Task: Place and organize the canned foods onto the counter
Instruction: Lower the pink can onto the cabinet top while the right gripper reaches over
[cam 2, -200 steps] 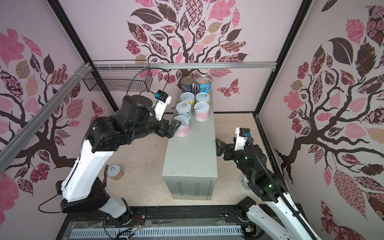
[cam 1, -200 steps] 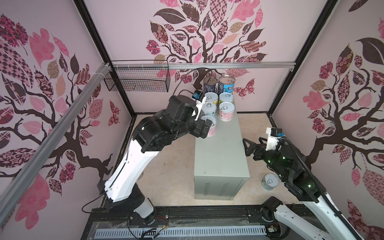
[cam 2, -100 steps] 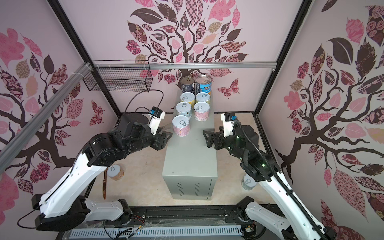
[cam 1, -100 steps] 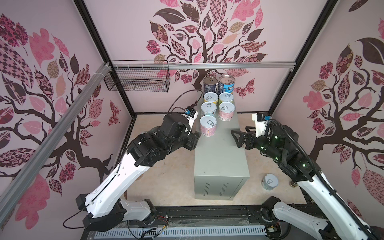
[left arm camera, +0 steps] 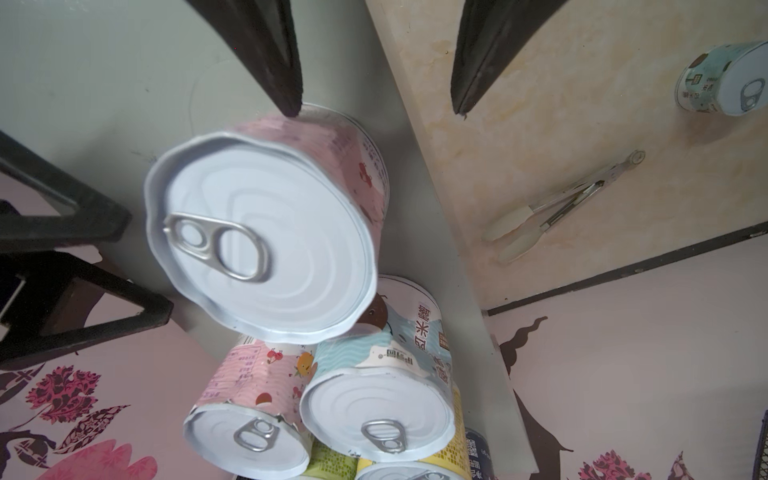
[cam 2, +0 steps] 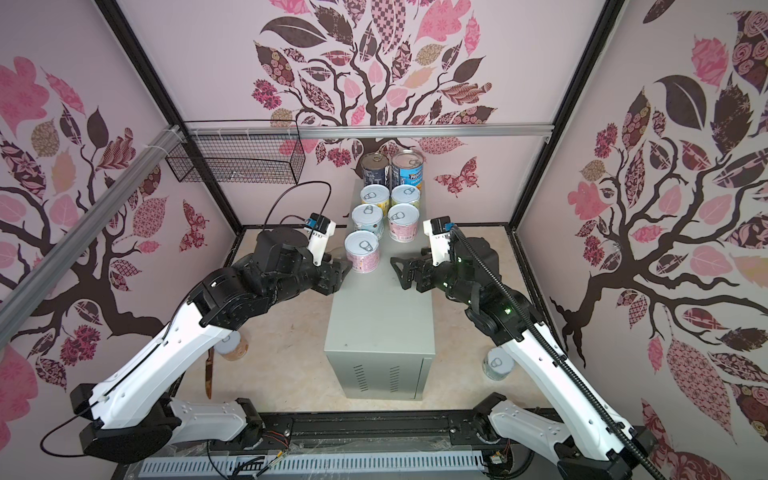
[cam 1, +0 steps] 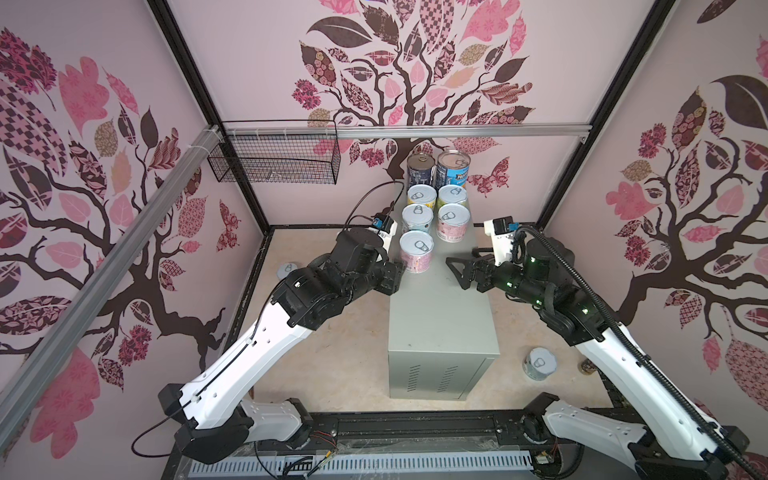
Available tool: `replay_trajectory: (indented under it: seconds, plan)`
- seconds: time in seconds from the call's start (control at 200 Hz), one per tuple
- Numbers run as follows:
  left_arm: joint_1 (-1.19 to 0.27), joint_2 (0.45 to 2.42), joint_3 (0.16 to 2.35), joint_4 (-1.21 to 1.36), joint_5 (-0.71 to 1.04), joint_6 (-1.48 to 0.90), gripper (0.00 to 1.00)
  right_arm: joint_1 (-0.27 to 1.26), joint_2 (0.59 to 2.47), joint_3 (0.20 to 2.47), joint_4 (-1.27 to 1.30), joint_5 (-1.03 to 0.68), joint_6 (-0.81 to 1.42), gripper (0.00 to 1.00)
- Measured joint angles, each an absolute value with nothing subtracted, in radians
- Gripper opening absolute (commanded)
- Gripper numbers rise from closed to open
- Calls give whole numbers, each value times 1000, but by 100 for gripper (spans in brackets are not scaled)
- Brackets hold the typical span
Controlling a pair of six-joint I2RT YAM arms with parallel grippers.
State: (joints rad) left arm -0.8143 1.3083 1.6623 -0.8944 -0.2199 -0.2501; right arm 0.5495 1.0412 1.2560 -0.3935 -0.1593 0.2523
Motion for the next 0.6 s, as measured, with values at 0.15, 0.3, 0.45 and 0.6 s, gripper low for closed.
replay_trajectory:
  seconds: [0.15,0.3,0.45,0.6]
  plan:
    - [-785,1310,1641,-867,-200,-264,59,550,1064,1258,-361,-162,260,96]
    - [-779,1315,1641,-854,-189,-266,59,559,1092,1274,-346,-159,262,95]
    - [-778,1323,1641,-846,-179,-266,59,563,1122,1290,-330,-151,261,93]
    - [-777,1324,1641,-845,-177,-266,59,570,1146,1303,-314,-141,262,91]
